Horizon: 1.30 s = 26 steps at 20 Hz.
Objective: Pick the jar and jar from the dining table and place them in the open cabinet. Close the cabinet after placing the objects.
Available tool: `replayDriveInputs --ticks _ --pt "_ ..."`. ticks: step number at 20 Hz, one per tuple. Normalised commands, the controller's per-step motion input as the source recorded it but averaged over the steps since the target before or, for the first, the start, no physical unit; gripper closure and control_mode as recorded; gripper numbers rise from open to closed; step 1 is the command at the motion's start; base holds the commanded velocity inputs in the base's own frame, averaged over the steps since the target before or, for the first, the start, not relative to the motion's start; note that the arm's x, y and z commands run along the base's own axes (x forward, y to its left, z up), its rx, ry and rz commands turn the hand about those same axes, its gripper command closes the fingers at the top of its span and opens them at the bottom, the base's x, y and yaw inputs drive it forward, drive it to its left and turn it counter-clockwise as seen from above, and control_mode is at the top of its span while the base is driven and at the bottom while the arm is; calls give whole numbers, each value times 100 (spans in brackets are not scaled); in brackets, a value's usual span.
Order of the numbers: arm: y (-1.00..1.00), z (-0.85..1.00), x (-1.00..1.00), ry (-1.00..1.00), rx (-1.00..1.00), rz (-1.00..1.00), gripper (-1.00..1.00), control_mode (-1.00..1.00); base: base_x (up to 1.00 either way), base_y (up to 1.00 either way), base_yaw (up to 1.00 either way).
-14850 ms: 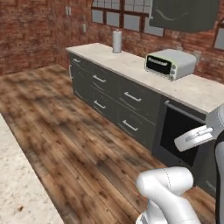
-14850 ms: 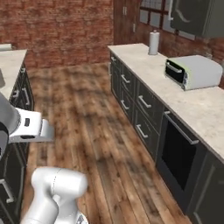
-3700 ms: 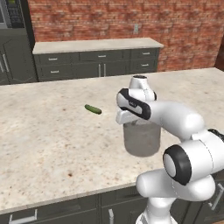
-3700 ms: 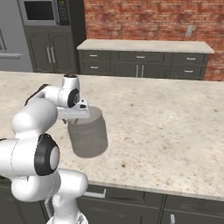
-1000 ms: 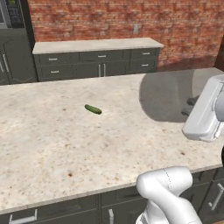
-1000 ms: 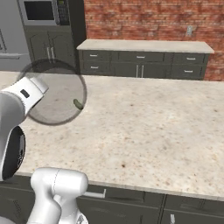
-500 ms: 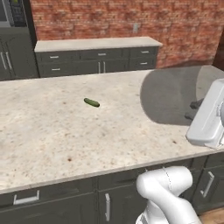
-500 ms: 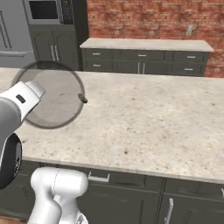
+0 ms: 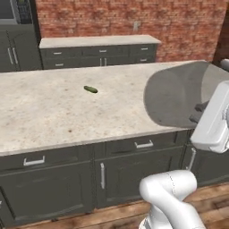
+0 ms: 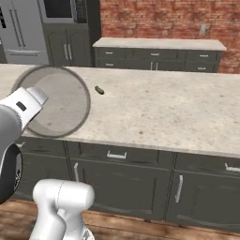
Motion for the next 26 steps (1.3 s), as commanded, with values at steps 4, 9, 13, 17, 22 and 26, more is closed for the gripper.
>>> replayDriveInputs --ticks 4,9,13,17,22,26 --pt "0 0 0 0 0 0 100 100 -41 59 17" --pt "0 0 0 0 0 0 100 100 -15 96 14" --pt "0 0 0 0 0 0 100 100 -3 100 8" --pt "0 0 0 0 0 0 100 100 -3 100 7" --pt "0 0 0 0 0 0 100 100 -3 100 6" --pt "0 0 0 0 0 0 100 100 0 100 5"
